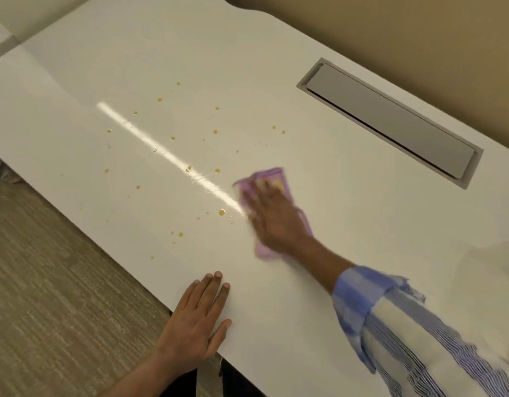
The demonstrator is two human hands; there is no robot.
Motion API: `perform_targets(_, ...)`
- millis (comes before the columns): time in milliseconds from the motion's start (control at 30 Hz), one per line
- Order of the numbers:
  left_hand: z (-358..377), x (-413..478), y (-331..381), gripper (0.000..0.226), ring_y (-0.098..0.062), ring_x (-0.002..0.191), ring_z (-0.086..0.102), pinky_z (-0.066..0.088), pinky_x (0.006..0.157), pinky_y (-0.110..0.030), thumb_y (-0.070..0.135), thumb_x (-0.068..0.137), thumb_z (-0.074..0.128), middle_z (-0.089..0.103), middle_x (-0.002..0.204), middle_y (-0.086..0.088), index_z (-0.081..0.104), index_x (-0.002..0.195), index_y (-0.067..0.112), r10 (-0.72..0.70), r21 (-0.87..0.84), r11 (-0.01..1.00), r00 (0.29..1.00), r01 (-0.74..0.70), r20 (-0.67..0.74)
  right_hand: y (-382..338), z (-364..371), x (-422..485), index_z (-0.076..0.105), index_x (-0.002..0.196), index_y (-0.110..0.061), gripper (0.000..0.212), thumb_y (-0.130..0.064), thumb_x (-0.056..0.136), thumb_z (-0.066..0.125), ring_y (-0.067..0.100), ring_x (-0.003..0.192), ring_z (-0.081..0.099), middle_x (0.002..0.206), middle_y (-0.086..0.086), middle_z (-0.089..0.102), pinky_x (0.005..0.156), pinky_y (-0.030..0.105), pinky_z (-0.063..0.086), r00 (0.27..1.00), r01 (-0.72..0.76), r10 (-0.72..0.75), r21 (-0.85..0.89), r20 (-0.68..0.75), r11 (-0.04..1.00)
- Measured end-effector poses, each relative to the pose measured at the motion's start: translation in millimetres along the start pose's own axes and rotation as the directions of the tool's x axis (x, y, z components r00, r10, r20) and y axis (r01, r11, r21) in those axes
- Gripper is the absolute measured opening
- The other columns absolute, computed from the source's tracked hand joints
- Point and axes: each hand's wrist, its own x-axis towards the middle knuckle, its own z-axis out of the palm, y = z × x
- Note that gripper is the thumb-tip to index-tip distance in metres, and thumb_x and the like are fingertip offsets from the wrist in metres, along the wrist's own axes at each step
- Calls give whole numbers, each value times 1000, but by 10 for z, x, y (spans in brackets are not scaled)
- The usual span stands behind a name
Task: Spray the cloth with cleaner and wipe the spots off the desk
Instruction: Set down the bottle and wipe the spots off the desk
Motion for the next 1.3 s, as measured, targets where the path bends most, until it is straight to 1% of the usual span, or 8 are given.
perform_targets(167, 36, -8, -19, 64, -32, 152, 29, 27, 119, -48, 48, 104, 38, 34, 163, -17, 44, 152, 5, -6, -51, 999, 1000, 4, -25, 463, -152, -239, 34, 160, -20, 54, -39, 109, 30, 25, 158, 19, 169, 6, 26, 130, 40, 12, 928, 339, -336, 11, 162, 941)
perform_targets(300, 10, 16, -16, 63, -31, 150, 31, 22, 122, -44, 48, 104, 36, 38, 160, -18, 48, 149, 6, -6, -57, 998, 999, 4, -42, 1527, -447, -7, 34, 159, -19, 58, -44, 108, 19, 33, 153, 32, 165, 11, 35, 127, 37, 13, 987, -161, 161, -50, -11, 986)
perform_targets(533, 38, 24, -57, 63, -31, 146, 37, 26, 119, -43, 49, 103, 37, 43, 158, -17, 48, 148, 7, 0, -84, 996, 998, -5, -68, 1781, -574, 409, 29, 159, -9, 63, -37, 104, 23, 44, 151, 29, 166, 23, 27, 122, 53, 27, 727, -683, 669, -68, -154, 727)
perform_targets(767, -2, 53, -44, 63, -29, 144, 38, 24, 118, -41, 51, 103, 33, 47, 155, -15, 48, 149, 10, -11, -105, 994, 999, 6, -45, 363, -53, 57, 36, 158, -14, 61, -38, 103, 29, 37, 156, 24, 167, 13, 29, 124, 55, 23, 996, -94, 94, 16, -10, 995)
perform_targets(933, -4, 51, -50, 64, -30, 143, 39, 22, 120, -39, 51, 103, 33, 48, 154, -17, 54, 144, 7, -6, -98, 995, 999, 2, -37, 509, -144, -381, 34, 160, -21, 55, -41, 110, 28, 25, 159, 16, 170, 4, 24, 130, 40, 9, 941, 307, -305, 8, 146, 952)
perform_targets(1033, -8, 42, -57, 63, -30, 146, 36, 20, 123, -40, 50, 103, 35, 43, 157, -17, 52, 146, 6, 12, -81, 997, 999, -15, -32, 1383, -366, -256, 30, 161, -23, 59, -48, 110, 17, 28, 157, 24, 168, 6, 29, 127, 49, 21, 999, -15, 17, -56, 41, 998)
perform_targets(1167, 7, 12, -44, 63, -31, 147, 37, 30, 117, -46, 49, 103, 37, 39, 161, -15, 49, 148, 7, -1, -98, 995, 1000, 0, -17, 2102, -631, -304, 32, 160, -10, 67, -44, 104, 15, 42, 150, 34, 164, 23, 33, 122, 55, 29, 808, -583, 577, -19, -119, 812)
perform_targets(1300, 6, 19, -34, 64, -31, 149, 34, 28, 118, -46, 47, 102, 39, 38, 161, -15, 47, 150, 6, -11, -91, 996, 1000, 10, -17, 1401, -450, -231, 29, 161, -10, 67, -40, 102, 18, 44, 151, 29, 167, 20, 25, 123, 53, 25, 740, -664, 657, -2, -141, 748)
